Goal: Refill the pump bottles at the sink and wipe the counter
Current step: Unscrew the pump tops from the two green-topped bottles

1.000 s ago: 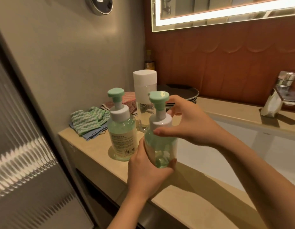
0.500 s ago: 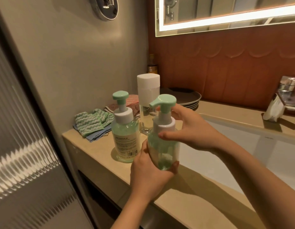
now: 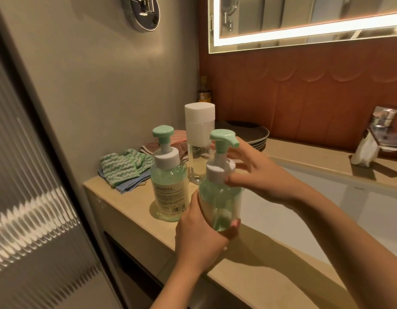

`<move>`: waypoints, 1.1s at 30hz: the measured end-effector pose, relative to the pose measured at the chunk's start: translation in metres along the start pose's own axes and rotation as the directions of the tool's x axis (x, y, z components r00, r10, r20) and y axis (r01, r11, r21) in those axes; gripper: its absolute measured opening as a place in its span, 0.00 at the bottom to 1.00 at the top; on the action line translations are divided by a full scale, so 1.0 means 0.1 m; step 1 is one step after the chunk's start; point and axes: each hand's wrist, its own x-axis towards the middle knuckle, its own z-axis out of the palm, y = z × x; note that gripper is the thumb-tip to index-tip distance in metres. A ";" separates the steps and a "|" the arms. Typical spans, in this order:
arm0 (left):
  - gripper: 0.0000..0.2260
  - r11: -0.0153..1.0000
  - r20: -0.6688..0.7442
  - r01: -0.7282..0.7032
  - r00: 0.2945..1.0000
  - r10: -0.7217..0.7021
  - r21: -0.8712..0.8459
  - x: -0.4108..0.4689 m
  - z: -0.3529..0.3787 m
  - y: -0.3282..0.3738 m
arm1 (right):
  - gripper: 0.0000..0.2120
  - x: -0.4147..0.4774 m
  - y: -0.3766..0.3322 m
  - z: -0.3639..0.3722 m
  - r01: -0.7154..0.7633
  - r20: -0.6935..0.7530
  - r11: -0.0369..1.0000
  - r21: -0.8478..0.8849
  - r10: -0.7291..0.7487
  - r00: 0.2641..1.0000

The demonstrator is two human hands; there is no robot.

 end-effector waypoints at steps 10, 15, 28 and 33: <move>0.35 1.000 -0.030 0.004 1.000 -0.005 -0.014 0.00 0.00 0.01 | 0.36 0.02 0.04 0.09 0.041 -0.268 0.982 -0.185 -0.091 0.959; 0.37 1.000 -0.025 -0.008 1.000 0.007 -0.025 0.00 0.01 -0.01 | 0.23 0.02 -0.01 0.03 0.018 -0.081 0.995 -0.103 -0.027 0.996; 0.38 1.000 -0.063 0.000 0.998 0.001 0.009 0.00 0.01 -0.01 | 0.26 0.03 -0.04 0.05 0.065 -0.310 0.995 -0.069 -0.084 0.947; 0.38 1.000 -0.063 0.006 0.998 -0.007 -0.009 0.00 0.01 -0.02 | 0.25 -0.01 -0.11 -0.11 0.108 -0.413 0.983 0.151 -0.037 0.910</move>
